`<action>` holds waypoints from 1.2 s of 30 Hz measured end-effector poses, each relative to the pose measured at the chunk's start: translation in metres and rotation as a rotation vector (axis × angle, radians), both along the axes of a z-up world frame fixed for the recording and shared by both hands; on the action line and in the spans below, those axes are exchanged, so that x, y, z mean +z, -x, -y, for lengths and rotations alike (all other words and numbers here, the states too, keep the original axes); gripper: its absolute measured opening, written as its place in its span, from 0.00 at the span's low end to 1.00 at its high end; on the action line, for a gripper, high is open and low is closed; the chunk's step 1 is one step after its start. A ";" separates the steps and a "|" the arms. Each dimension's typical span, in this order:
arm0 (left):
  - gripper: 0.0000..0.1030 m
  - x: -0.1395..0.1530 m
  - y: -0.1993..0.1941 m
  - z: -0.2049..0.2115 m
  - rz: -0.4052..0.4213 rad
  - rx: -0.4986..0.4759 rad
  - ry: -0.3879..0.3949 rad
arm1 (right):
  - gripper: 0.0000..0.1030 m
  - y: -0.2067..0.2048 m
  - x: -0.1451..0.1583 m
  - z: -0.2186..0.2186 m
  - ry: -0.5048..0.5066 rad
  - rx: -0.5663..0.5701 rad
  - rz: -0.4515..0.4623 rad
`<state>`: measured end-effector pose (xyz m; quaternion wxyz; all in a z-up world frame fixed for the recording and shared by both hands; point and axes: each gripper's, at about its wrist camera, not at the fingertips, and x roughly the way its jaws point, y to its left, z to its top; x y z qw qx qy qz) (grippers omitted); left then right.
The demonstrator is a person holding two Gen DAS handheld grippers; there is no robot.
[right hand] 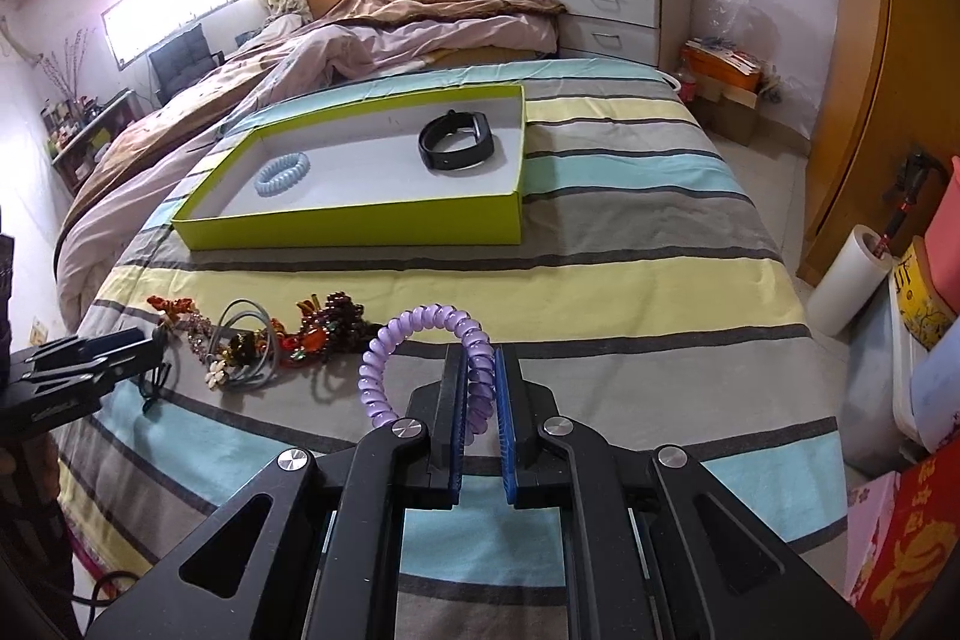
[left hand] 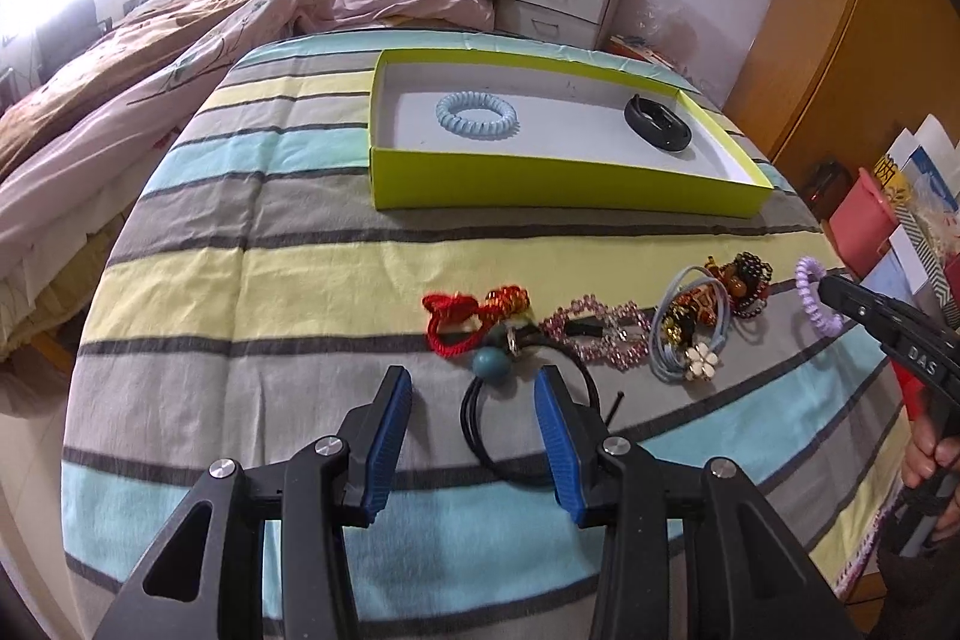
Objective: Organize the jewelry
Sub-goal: 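Grasp the black beaded elastic with the left gripper while the right gripper holds the purple tie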
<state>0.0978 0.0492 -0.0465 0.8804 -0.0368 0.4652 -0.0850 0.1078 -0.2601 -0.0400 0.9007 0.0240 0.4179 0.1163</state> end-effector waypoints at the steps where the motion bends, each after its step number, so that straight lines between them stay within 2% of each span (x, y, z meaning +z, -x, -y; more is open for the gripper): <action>1: 0.41 -0.001 -0.002 0.002 0.000 -0.003 -0.010 | 0.09 0.000 0.000 -0.001 -0.003 0.002 0.000; 10: 0.38 -0.002 -0.004 0.012 0.018 -0.009 -0.075 | 0.09 0.000 -0.001 -0.004 -0.009 0.002 0.000; 12: 0.23 -0.001 -0.002 0.010 0.018 -0.006 -0.070 | 0.09 -0.001 -0.002 -0.005 -0.013 0.002 -0.001; 16: 0.19 -0.001 0.000 0.008 0.021 -0.012 -0.057 | 0.09 -0.001 -0.003 -0.005 -0.016 0.004 -0.002; 18: 0.13 -0.001 0.001 0.005 0.019 -0.004 -0.047 | 0.09 0.000 -0.003 -0.005 -0.016 0.004 -0.002; 36: 0.13 0.012 0.015 -0.001 0.053 0.015 -0.015 | 0.09 0.005 0.002 -0.007 -0.034 0.005 0.015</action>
